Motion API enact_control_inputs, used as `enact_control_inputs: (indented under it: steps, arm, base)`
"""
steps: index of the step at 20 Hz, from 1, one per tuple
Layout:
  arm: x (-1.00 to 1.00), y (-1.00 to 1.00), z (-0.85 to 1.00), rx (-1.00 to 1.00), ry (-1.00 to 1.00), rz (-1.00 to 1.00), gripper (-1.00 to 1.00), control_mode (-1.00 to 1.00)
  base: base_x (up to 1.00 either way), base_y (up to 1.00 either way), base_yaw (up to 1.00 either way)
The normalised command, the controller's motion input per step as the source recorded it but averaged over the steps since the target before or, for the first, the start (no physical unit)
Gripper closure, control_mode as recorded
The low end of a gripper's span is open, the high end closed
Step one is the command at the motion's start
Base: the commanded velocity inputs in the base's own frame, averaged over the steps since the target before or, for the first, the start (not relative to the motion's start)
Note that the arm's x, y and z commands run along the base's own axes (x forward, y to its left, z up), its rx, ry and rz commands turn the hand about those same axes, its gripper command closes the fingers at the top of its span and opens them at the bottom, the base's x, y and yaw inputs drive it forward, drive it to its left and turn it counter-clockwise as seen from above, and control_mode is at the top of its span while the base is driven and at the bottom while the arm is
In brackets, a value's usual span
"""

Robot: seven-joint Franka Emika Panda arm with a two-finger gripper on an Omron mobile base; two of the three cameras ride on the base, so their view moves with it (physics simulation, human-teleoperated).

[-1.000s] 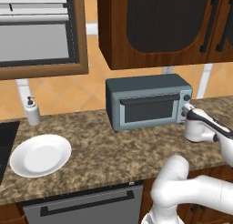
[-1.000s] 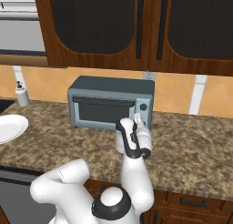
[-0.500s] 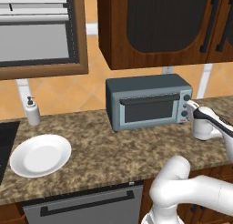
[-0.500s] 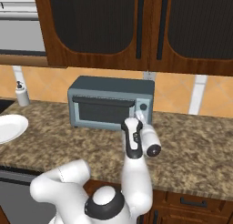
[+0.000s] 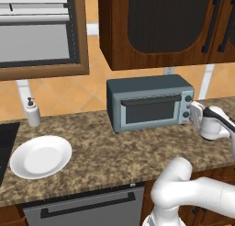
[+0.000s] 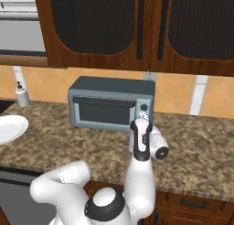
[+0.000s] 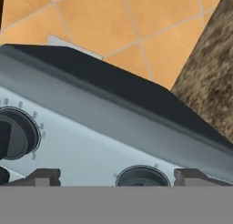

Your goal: Pick up the kebab skewer and baguette bread, and place them inside the toaster oven. Close the toaster oven door and start by setting the timer.

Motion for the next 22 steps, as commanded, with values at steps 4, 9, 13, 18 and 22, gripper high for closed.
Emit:
enact_control_inputs:
  steps: [4, 9, 13, 18, 22]
  arm:
    - [-0.03, 0.00, -0.05, -0.04, -0.01, 0.00, -1.00, -1.00]
    - [-0.14, 0.00, 0.00, -0.05, 0.01, 0.00, -1.00, -1.00]
    - [-0.01, 0.00, 0.02, 0.00, 0.07, 0.00, -1.00, -1.00]
    - [0.00, 0.00, 0.03, 0.00, 0.08, 0.00, -1.00, -1.00]
    - [0.00, 0.00, 0.00, 0.00, 0.02, 0.00, -1.00, -1.00]
  base:
    - [0.00, 0.00, 0.00]
    - [0.00, 0.00, 0.00]
    - [0.00, 0.00, 0.00]
    - [0.00, 0.00, 0.00]
    - [0.00, 0.00, 0.00]
